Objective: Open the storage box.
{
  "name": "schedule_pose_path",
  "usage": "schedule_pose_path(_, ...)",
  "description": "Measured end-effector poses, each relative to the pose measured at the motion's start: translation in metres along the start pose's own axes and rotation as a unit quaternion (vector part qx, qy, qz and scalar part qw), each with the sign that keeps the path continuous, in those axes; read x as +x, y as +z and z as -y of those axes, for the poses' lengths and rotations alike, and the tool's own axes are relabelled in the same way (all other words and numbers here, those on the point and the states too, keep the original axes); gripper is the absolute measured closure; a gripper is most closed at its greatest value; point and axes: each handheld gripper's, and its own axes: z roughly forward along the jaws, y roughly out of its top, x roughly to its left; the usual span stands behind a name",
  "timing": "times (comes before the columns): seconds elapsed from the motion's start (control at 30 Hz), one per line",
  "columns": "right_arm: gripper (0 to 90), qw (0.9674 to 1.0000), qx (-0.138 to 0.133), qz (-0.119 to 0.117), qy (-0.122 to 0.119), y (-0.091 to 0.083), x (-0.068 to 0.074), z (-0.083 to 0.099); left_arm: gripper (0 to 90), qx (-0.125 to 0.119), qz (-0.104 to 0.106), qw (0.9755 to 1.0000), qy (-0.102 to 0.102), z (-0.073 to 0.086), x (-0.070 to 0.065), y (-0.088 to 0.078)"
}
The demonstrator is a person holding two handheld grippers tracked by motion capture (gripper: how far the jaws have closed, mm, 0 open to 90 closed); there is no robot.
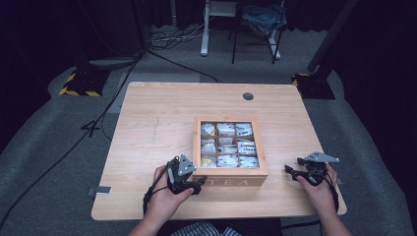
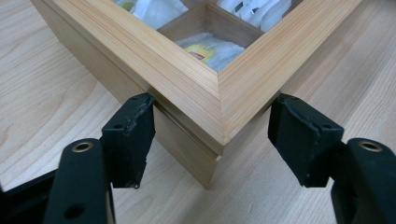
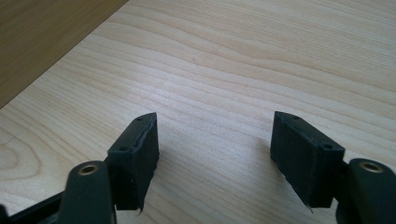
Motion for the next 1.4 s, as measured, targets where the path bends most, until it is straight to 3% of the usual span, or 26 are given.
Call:
schedule_pose_path(0.23,31.7,1.0000,0.001,-0.003,-0.002,0.000,0.000,0.000,33.0,-0.012,-0.021,0.9996,0.013,-0.004,-0.001,-0.005)
schedule_pose_path(0.8,34.1,1.0000,-0.001,-0.001,-0.005,-0.001,0.002,0.001,32.6,-0.043,-0.024,0.9983,0.029,-0.018,0.001,-0.019)
schedule_pose_path(1.4,34.5,1.0000,0.000,-0.003,-0.003,-0.001,0.002,0.001,32.9,-0.082,-0.037,0.9950,0.045,-0.039,0.007,-0.029)
